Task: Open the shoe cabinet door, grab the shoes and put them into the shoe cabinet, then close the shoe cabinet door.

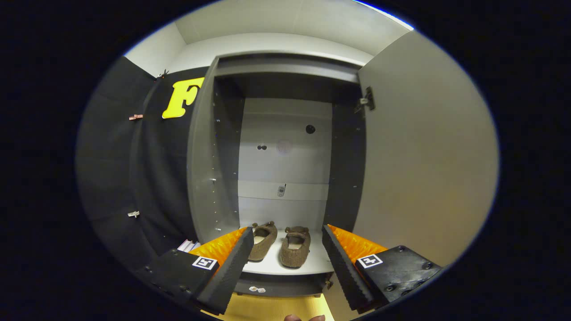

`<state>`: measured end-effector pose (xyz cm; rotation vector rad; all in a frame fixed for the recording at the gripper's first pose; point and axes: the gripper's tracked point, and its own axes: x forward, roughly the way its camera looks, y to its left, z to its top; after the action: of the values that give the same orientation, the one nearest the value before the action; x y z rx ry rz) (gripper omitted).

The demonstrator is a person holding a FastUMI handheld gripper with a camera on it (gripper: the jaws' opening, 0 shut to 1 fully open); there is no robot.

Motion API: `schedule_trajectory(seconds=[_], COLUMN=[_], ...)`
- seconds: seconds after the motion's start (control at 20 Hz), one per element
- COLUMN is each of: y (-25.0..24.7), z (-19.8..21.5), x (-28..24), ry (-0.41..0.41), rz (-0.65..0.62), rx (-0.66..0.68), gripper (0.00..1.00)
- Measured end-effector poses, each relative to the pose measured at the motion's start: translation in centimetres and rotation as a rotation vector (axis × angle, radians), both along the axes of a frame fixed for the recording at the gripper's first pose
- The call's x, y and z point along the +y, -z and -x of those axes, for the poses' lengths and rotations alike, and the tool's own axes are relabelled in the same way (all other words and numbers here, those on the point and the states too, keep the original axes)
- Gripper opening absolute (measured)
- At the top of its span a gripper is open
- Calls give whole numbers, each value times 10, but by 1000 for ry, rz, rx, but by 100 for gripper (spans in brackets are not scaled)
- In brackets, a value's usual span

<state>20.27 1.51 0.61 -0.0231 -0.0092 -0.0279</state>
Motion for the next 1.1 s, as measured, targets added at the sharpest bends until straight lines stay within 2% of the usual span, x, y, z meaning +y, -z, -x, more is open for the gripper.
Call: schedule_trajectory(seconds=[0.3, 0.7, 0.8, 0.9, 1.1], y=[-5, -18, -19, -19, -8], z=[97, 213, 241, 258, 266], x=[-33, -116, -134, -161, -228], ry=[44, 113, 107, 124, 230], rz=[-14, -2, -20, -26, -37], rx=[-28, -78, -106, -121, -86], gripper=[98, 98, 98, 98, 98])
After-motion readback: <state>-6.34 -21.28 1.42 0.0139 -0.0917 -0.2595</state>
